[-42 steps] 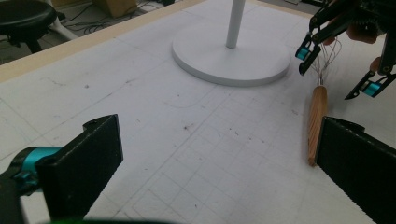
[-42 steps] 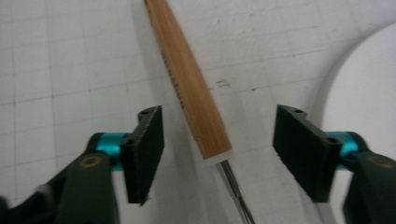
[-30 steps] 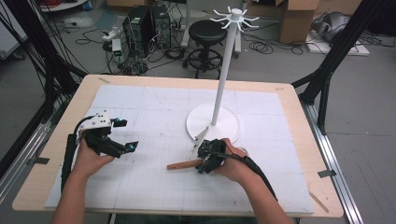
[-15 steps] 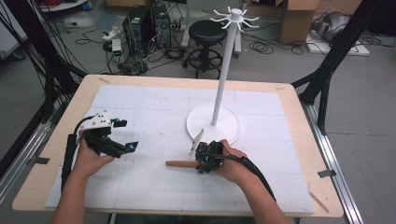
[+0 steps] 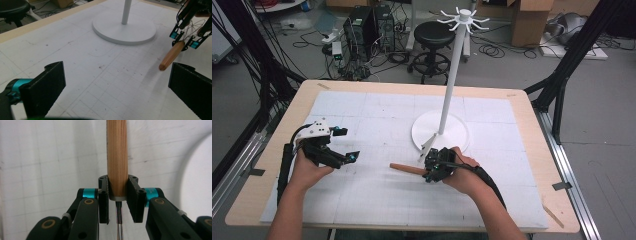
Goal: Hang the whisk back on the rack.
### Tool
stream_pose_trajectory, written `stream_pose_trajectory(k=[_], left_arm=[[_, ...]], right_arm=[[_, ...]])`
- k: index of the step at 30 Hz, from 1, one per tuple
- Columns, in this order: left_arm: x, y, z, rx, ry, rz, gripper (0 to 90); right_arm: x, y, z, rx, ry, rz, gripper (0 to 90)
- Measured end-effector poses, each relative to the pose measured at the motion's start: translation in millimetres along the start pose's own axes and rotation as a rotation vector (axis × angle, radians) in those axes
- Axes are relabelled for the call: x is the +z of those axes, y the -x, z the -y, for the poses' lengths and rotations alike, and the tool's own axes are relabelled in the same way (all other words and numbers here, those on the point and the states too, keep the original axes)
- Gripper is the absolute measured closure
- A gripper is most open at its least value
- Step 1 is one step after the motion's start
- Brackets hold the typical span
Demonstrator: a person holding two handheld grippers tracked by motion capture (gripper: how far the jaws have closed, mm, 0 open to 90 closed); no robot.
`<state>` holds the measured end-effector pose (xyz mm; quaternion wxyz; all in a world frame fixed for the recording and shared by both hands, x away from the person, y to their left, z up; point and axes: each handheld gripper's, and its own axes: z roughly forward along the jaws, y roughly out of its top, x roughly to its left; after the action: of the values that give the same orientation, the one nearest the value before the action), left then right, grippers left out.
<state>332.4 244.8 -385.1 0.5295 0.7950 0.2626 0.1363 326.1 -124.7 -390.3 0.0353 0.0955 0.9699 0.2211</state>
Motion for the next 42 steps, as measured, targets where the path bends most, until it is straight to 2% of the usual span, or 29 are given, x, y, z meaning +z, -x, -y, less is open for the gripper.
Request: stream_pose_trajectory(k=[4, 5, 7, 9, 13, 18, 20, 26, 36, 41, 42], left_arm=[[-1.3, 0.1, -0.4, 0.000, 0.002, -0.003, 1.7], [-1.0, 0.2, -0.4, 0.002, 0.002, -0.002, 1.7], [-0.3, 0.6, -0.2, -0.001, 0.001, -0.001, 1.7], [-0.3, 0.8, -0.2, 0.000, -0.004, -0.004, 1.7], [-1.2, 0.7, -0.4, 0.002, 0.000, -0.003, 1.7], [-1.3, 0.4, -0.4, 0.003, 0.001, -0.002, 1.7], [-1.0, 0.8, -0.4, 0.002, -0.001, -0.002, 1.7], [-1.7, 0.9, -0.7, 0.002, 0.005, -0.002, 1.7], [-3.0, 1.4, -1.7, 0.005, 0.009, -0.006, 1.7], [-2.2, 1.0, -1.7, 0.012, 0.004, -0.003, 1.7], [-2.1, 1.1, -1.6, 0.012, 0.004, -0.004, 1.7]], right_arm=[[-21.7, 4.5, 6.2, 0.032, 0.095, 0.011, 73.6], [-26.8, 6.6, 7.6, 0.024, 0.127, 0.014, 73.7], [-37.9, 7.0, 9.8, 0.049, 0.164, 0.017, 73.7], [-47.1, 8.7, 11.6, 0.050, 0.206, 0.016, 73.7], [-62.0, 9.6, 15.1, 0.063, 0.249, 0.041, 73.6], [-77.0, 12.3, 20.0, 0.080, 0.324, 0.039, 73.7], [-84.6, 13.2, 21.7, 0.081, 0.356, 0.055, 73.7], [-99.6, 15.8, 27.0, 0.097, 0.405, 0.072, 73.6], [-119.6, 22.4, 31.1, 0.117, 0.451, 0.082, 73.6], [-136.8, 27.5, 29.8, 0.126, 0.477, 0.102, 73.7], [-144.5, 29.3, 28.6, 0.127, 0.487, 0.106, 73.7]])
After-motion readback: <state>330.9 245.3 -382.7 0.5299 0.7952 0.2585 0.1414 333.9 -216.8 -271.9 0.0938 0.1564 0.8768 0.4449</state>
